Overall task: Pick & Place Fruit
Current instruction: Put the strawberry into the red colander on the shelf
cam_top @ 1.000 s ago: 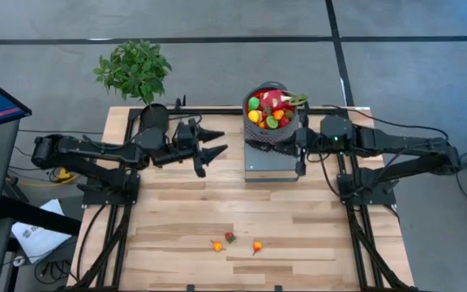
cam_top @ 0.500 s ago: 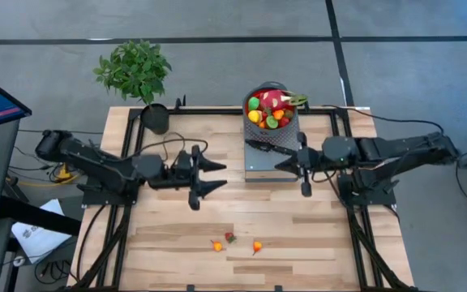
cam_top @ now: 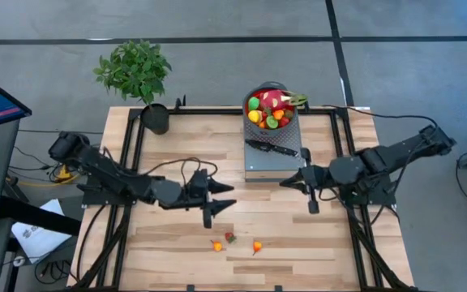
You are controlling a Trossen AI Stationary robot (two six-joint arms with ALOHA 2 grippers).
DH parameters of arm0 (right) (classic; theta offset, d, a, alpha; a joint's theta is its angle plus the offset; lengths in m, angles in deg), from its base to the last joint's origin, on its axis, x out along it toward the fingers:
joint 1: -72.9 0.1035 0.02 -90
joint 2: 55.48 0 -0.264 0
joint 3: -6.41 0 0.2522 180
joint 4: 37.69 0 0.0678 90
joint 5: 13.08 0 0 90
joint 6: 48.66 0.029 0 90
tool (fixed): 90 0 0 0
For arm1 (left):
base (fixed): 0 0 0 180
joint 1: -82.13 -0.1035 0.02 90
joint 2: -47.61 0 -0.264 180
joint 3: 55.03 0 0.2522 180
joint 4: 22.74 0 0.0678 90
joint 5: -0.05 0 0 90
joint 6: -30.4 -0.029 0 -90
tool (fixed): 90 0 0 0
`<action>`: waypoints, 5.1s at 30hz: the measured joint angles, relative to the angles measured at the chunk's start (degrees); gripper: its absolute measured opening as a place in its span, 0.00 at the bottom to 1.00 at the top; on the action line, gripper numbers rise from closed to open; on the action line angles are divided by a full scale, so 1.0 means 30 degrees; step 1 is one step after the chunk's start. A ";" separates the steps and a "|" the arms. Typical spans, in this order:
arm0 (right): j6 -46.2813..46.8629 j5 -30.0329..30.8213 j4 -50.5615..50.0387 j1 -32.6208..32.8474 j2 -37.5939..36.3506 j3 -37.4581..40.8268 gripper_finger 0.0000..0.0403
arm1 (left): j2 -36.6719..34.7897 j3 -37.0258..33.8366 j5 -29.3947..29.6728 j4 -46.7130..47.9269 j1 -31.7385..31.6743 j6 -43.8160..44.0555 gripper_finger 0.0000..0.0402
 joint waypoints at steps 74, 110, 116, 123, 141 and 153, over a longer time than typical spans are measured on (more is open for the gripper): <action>-0.0644 0.1098 0.5037 0.2328 -1.4435 1.1016 0.00 | 0.5582 0.2325 -0.0896 0.2624 0.2673 -0.0123 0.54; -0.0533 0.1098 0.4665 0.2313 -1.4928 1.1009 0.00 | 0.8369 0.0947 -0.2237 0.4666 0.2877 0.1986 0.54; -0.0533 0.1098 0.4746 0.2321 -1.4928 1.1009 0.00 | 0.8369 0.0297 -0.2238 0.4650 0.2847 0.2045 0.54; -0.0535 0.1098 0.4744 0.2321 -1.4928 1.1003 0.00 | 0.9324 0.0153 -0.2229 0.3493 0.2833 0.2117 0.54; -0.0540 0.1105 0.4738 0.2328 -1.4928 1.1001 0.00 | 1.0868 0.0153 -0.2346 0.1146 0.2833 0.2191 0.54; -0.0540 0.1105 0.4731 0.2328 -1.4928 1.1001 0.00 | 1.0868 0.0153 -0.2331 0.1094 0.2833 0.2191 0.54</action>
